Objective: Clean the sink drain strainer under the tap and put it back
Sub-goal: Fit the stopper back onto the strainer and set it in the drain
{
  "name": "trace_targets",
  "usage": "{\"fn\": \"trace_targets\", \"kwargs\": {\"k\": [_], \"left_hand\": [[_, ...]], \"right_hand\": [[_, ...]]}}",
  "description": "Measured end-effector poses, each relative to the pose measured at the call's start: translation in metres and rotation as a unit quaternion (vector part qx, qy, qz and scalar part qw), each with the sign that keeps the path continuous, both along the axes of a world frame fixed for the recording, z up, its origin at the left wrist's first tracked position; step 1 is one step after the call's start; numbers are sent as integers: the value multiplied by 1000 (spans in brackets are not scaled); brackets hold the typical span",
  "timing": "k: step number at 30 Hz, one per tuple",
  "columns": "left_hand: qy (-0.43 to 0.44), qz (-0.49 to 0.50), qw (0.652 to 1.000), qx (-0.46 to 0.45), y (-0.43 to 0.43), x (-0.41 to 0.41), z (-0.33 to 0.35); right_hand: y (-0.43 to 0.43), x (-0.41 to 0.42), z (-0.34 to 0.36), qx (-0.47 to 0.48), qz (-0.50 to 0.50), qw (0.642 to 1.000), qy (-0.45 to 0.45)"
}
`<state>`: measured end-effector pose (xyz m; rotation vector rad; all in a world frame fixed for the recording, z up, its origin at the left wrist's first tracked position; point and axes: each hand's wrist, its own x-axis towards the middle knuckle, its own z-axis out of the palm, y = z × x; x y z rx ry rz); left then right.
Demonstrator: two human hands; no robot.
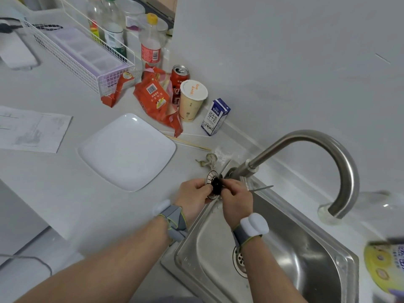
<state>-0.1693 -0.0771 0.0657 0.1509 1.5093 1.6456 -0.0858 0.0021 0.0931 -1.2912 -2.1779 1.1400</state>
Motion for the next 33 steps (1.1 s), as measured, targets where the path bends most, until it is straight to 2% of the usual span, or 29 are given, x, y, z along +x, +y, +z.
{"fn": "trace_targets", "kwargs": {"k": [12, 19, 24, 28, 30, 33], "left_hand": [[-55, 29, 998, 24, -6, 9, 6], [13, -30, 999, -5, -12, 11, 0], [50, -54, 997, -27, -21, 4, -2], [153, -108, 981, -54, -31, 5, 2], [254, -156, 951, -82, -34, 5, 5], [372, -237, 889, -126, -36, 7, 4]], "right_hand": [[-8, 6, -3, 72, 45, 996, -38], [-9, 7, -5, 92, 66, 992, -48], [-9, 3, -7, -20, 14, 999, -42], [-11, 1, -12, -76, -14, 996, -36], [-18, 1, -19, -152, -43, 987, 28], [-27, 1, -27, -302, -123, 937, 124]]}}
